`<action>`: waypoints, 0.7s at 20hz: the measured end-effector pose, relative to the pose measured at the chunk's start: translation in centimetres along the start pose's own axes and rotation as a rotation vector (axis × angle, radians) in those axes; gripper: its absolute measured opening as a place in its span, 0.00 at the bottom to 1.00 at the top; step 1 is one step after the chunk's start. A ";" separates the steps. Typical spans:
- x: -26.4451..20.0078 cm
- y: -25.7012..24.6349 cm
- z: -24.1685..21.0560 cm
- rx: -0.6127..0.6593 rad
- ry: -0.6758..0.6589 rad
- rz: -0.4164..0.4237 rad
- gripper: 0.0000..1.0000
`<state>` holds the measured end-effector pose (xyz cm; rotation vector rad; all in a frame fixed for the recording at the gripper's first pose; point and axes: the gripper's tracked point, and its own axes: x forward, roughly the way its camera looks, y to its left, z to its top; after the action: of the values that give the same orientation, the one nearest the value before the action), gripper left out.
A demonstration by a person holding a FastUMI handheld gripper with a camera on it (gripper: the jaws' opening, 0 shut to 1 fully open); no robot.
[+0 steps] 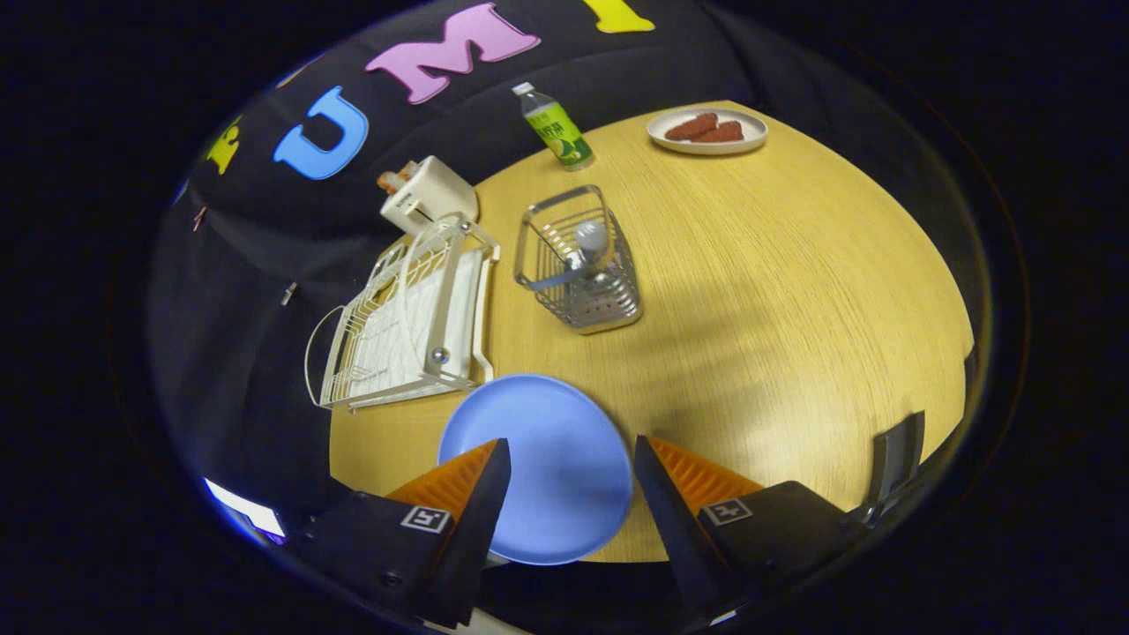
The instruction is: Take the plate from the dish rack, then take the spoon from the basket and place it into the plate.
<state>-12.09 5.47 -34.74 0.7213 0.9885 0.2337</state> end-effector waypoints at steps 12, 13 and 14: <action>-4.9 5.1 13.3 -0.431 -0.287 -0.050 0.98; -4.3 4.6 13.9 -0.449 -0.281 -0.069 0.98; -3.5 3.7 14.0 -0.464 -0.266 -0.096 0.98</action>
<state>-1.96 0.25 -25.18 0.2703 0.6776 0.2637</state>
